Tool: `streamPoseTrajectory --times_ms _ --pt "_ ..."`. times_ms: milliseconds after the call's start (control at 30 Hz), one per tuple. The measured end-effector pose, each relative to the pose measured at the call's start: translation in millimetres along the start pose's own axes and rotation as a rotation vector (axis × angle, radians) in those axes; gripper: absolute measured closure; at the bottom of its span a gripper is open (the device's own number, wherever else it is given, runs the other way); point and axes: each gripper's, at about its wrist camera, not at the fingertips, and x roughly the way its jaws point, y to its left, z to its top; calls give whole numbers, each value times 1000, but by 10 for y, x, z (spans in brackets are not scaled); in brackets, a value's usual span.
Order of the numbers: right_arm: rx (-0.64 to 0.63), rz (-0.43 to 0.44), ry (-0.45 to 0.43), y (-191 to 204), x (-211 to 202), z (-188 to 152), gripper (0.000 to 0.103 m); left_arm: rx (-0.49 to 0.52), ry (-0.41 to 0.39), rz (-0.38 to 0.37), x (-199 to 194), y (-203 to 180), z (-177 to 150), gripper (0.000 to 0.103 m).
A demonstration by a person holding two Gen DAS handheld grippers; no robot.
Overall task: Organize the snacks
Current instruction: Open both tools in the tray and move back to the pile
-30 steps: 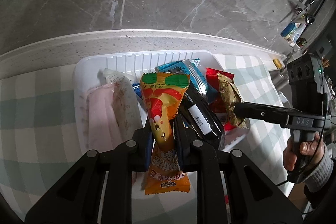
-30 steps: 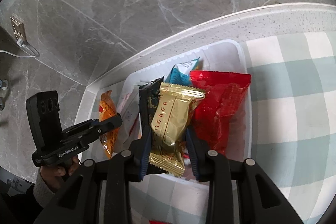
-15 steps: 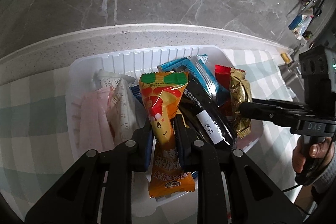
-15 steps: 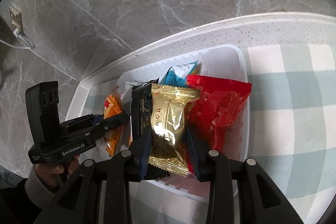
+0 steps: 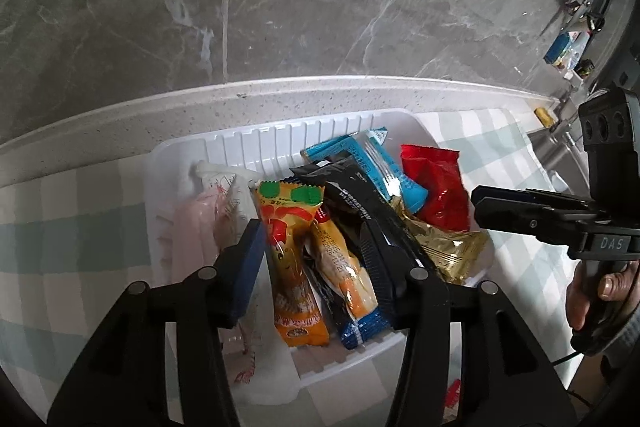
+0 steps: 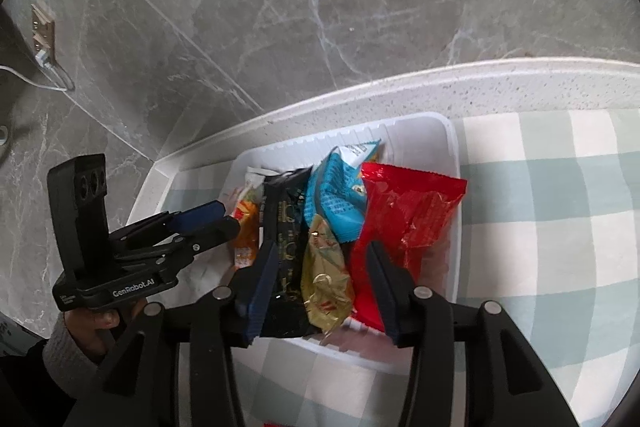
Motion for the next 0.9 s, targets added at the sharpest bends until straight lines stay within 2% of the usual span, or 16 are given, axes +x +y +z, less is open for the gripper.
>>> streamPoseTrajectory --times_ms 333,700,900 --pt "-39 -6 -15 195 -332 -288 46 2 -32 4 -509 -32 -291 55" --pt "-102 -20 27 514 -567 -936 45 10 6 17 -981 -137 -1096 55" --pt "-123 -20 68 656 -569 -1304 44 52 60 16 -1130 -254 -1624 54"
